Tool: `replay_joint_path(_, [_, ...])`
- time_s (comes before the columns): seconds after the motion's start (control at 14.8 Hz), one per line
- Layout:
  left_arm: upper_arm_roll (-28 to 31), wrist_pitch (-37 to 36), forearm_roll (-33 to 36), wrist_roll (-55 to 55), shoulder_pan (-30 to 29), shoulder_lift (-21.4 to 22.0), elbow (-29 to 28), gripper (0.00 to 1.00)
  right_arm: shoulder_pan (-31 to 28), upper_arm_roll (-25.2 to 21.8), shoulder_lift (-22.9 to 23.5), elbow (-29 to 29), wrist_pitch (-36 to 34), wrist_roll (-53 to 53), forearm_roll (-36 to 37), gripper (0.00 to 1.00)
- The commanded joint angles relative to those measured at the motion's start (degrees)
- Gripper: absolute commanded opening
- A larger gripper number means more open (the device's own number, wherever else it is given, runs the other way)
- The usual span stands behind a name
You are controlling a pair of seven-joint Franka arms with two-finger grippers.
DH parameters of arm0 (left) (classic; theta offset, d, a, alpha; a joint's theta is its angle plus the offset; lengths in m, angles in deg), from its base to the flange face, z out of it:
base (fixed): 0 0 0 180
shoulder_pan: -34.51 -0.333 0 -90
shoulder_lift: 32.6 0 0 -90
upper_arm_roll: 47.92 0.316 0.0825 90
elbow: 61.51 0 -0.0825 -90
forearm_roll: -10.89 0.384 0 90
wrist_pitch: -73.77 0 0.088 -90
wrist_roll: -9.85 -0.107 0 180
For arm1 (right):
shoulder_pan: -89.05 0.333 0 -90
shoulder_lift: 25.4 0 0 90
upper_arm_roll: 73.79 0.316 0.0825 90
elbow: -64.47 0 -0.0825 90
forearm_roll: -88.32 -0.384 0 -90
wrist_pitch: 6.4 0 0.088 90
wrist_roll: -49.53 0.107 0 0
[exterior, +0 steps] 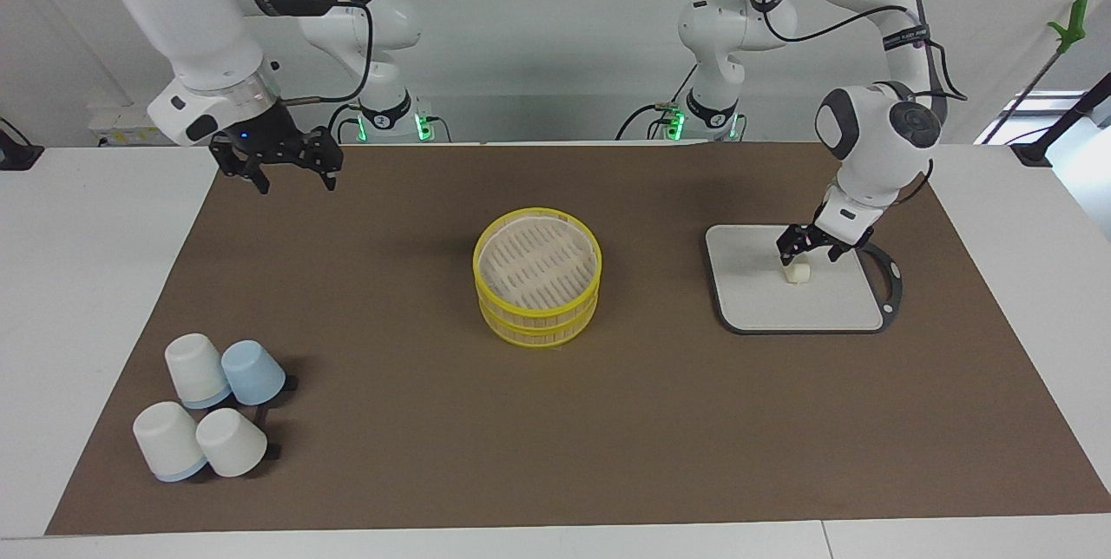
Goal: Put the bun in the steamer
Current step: 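Reach the left gripper to the bun while the right gripper reaches the steamer, then grasp the bun with the left gripper while the right gripper lifts the lid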
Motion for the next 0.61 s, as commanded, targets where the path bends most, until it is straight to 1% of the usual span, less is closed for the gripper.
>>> replay_joint_path(0.0, [-0.45,4.04,0.72,0.73,-0.44,0.71,-4.04,1.00,6.41,0.25,3.11,0.36,3.97,8.12,-0.44,1.00])
replay_joint_path(0.14, [-0.45,6.23,0.72,0.81,-0.26,0.71,-6.24,1.00,12.12,0.25,6.27,1.33,8.35,16.55,-0.52,1.00])
replay_joint_path(0.2, [-0.45,6.59,0.72,0.81,-0.26,0.80,-6.77,1.00,14.76,0.25,7.59,2.73,9.33,21.55,-0.70,1.00])
replay_joint_path(0.27, [-0.45,6.60,0.72,0.73,-0.26,0.71,-6.87,1.00,17.14,0.25,9.87,5.00,9.60,25.61,-0.79,1.00])
replay_joint_path(0.41, [-0.45,7.12,0.72,0.73,-0.18,0.19,-6.78,0.93,22.58,0.25,13.92,7.74,11.70,33.08,-0.53,1.00])
replay_joint_path(0.47, [-0.45,7.47,0.72,0.73,-0.09,-0.34,-6.78,0.91,24.09,0.25,15.42,8.19,13.37,35.47,-0.52,1.00])
replay_joint_path(0.54, [-0.45,7.82,0.72,0.64,-0.09,-0.87,-6.78,0.87,25.67,0.25,16.65,8.19,15.04,36.80,-0.26,1.00])
